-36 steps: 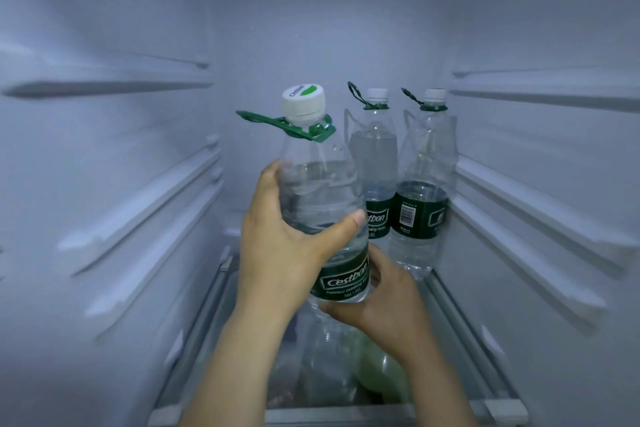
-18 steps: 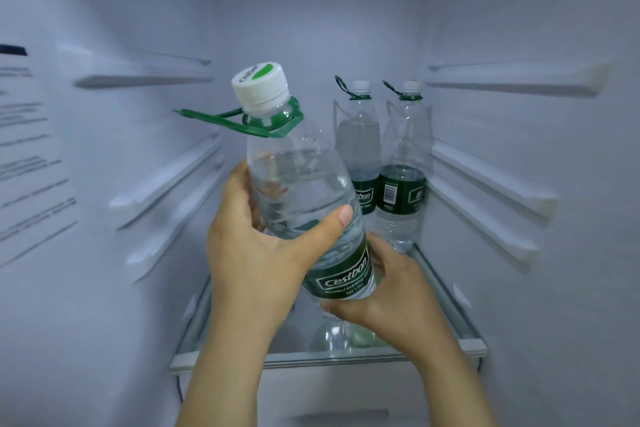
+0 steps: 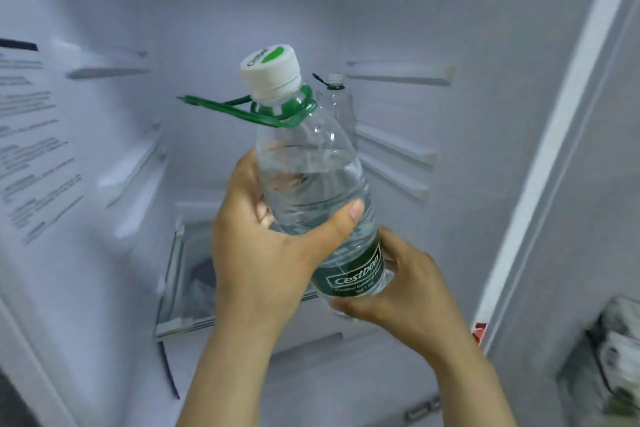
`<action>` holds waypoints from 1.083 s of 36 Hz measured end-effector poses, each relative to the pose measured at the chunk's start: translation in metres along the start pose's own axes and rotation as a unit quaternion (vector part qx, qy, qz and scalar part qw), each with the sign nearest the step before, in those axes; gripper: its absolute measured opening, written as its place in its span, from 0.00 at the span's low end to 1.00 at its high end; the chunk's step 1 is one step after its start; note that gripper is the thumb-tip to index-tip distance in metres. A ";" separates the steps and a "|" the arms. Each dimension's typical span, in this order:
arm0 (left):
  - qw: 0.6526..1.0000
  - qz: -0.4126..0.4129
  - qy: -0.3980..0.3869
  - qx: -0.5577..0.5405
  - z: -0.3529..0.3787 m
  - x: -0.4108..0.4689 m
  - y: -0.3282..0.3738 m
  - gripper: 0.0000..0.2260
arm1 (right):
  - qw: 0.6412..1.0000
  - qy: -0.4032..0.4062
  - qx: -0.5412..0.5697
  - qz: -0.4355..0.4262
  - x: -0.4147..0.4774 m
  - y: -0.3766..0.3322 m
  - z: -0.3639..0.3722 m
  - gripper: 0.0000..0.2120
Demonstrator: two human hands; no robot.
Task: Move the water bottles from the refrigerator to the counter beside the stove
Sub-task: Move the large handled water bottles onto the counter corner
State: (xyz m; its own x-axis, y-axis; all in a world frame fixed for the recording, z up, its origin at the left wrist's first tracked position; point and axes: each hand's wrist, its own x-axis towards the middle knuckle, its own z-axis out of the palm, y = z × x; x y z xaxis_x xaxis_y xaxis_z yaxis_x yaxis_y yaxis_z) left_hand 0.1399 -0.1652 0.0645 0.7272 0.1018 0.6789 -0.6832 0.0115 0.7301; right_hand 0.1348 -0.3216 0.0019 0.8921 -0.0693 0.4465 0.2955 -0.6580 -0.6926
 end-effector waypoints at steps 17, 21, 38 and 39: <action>0.981 -0.006 -0.150 -0.122 0.044 -0.069 0.042 0.27 | 0.979 0.051 -0.109 0.163 -0.135 -0.019 -0.072 0.39; 0.972 -0.018 -0.176 -0.154 0.061 -0.081 0.055 0.24 | 0.971 0.069 -0.133 0.188 -0.160 -0.026 -0.095 0.37; 0.934 -0.034 -0.301 -0.192 0.152 -0.180 0.138 0.29 | 0.937 0.165 -0.165 0.260 -0.298 -0.039 -0.196 0.32; 0.931 -0.035 -0.308 -0.192 0.158 -0.189 0.145 0.31 | 0.935 0.170 -0.165 0.265 -0.309 -0.039 -0.204 0.32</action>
State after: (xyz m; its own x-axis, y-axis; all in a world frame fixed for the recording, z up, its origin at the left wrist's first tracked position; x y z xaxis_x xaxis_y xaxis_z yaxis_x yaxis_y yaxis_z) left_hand -0.0860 -0.3402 0.0545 0.5893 -0.5015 0.6334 -0.5209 0.3635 0.7724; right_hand -0.2225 -0.4269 0.0064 0.7067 -0.6486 0.2826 -0.3293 -0.6551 -0.6800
